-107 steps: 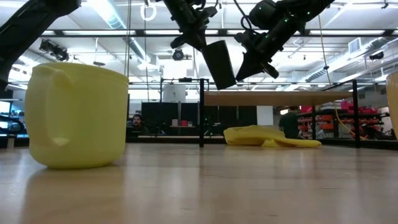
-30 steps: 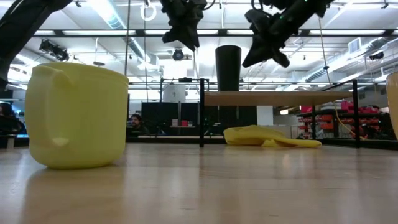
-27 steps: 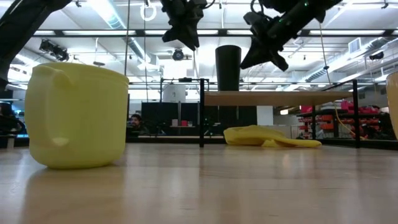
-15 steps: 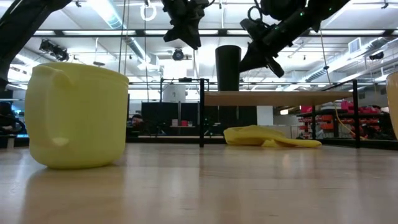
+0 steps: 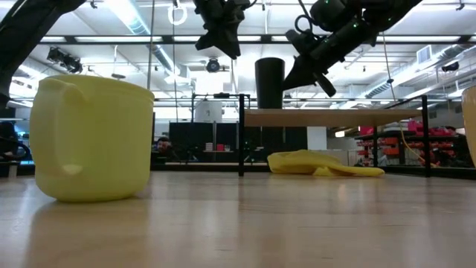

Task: Stack small to large cups/mugs on shelf
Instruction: Put the black cup on the shelf, then move the yellow mug to the center of the table

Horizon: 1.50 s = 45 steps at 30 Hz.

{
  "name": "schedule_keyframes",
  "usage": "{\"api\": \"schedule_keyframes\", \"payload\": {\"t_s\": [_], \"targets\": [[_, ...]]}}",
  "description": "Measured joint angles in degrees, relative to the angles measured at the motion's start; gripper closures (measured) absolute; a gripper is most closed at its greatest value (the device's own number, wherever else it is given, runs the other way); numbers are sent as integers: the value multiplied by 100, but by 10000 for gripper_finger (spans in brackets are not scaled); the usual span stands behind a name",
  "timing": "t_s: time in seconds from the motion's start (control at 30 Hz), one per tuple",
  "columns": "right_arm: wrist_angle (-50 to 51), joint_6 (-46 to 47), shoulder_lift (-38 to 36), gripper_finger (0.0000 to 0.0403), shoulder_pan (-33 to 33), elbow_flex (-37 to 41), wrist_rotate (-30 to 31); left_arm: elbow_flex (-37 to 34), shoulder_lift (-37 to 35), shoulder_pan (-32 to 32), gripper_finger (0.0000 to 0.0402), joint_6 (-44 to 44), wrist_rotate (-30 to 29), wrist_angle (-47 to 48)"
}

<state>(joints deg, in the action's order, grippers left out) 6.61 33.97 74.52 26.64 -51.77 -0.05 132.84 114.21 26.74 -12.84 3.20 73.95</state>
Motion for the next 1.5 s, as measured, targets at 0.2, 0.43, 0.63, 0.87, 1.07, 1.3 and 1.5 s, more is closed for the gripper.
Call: {"api": "schedule_keyframes", "payload": {"t_s": [0.2, 0.43, 0.63, 0.87, 1.07, 1.3, 1.5], "targets": [[0, -6, 0, 403, 104, 0, -2, 0, 0, 2, 326, 4, -1, 0], [189, -4, -181, 398, 31, 0, -301, 0, 0, 2, 325, 132, -11, 255], [1247, -4, -1081, 396, -148, -2, -389, 0, -16, 2, 334, 155, -101, 1088], [2403, 450, -2624, 395, -436, -7, -393, 0, -262, -137, 330, 30, -214, 1600], [3546, 1005, -3725, 395, -754, -7, -389, 2, -649, -584, 333, -358, -218, 1604], [4413, 1421, -4429, 395, -1095, -7, -343, 2, -866, -1353, 343, -1090, -477, 1606], [5043, 1832, -4696, 395, -1459, -7, -409, -33, -870, -2134, 343, -1541, -499, 1604]]}}
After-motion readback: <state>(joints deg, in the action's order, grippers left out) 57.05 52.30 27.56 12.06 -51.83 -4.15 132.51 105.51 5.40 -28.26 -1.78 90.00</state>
